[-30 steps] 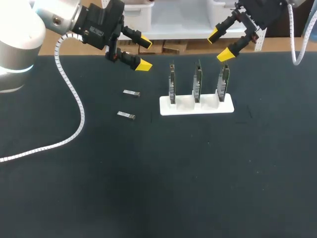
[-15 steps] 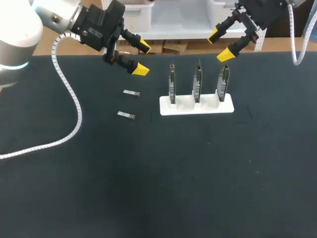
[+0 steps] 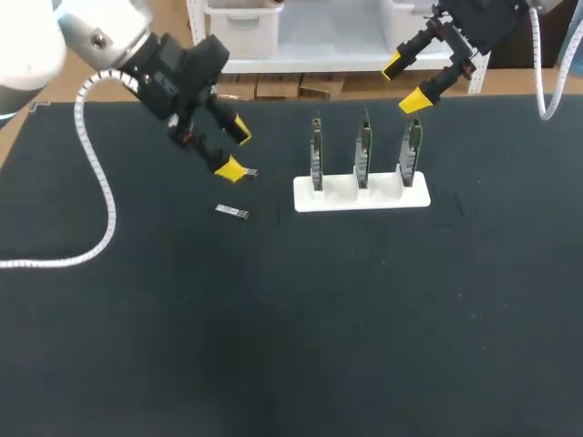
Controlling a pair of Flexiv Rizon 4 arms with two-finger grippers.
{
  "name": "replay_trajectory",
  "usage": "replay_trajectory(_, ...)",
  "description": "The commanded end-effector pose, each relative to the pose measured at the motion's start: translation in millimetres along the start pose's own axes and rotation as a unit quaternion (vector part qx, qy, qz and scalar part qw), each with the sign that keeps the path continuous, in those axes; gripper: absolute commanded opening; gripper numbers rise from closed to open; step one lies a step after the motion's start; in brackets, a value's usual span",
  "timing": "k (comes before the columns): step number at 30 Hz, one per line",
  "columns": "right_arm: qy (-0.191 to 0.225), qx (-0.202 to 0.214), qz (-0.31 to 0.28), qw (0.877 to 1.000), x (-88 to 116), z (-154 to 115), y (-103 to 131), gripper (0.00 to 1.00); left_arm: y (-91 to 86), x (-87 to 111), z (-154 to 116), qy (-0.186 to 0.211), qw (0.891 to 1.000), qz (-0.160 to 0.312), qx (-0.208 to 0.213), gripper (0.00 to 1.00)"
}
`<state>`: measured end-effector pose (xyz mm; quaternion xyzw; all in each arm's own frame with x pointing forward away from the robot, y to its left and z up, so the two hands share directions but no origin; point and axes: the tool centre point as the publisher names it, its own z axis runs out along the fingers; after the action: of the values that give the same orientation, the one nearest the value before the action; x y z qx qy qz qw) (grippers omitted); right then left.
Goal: Pick up the optical module with the left hand, and insert it into the network port with the right hand.
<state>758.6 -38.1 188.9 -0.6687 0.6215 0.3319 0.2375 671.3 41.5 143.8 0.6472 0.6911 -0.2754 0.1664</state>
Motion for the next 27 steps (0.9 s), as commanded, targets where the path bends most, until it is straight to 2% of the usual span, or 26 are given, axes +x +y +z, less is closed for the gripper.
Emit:
replay_trajectory(1, 0.000, 0.001, 0.000, 1.000, 0, 0, 0, 1.00, -12.4, 22.9, 4, 0.014, 1.000, -0.009, -0.022, 1.00)
replay_trajectory(7, 0.000, 0.001, 0.000, 1.000, 0, 0, 0, 1.00, -9.0, 43.9, 12, 0.031, 0.999, -0.014, -0.030, 1.00)
replay_trajectory(13, 0.000, 0.001, 0.000, 1.000, 0, 0, 0, 1.00, -2.4, 52.6, 16, 0.042, 0.999, -0.025, -0.018, 1.00)
replay_trajectory(15, 0.000, 0.001, 0.000, 1.000, 0, 0, 0, 1.00, -0.7, 55.5, 16, 0.010, 0.999, -0.032, -0.023, 1.00)
replay_trajectory(26, 0.000, 0.001, 0.000, 1.000, 0, 0, 0, 1.00, -0.7, 55.5, 16, 0.010, 0.999, -0.032, -0.023, 1.00)
replay_trajectory(27, 0.000, 0.001, 0.000, 1.000, 0, 0, 0, 1.00, 1.7, 48.9, 15, 0.047, 0.998, -0.020, -0.024, 1.00)
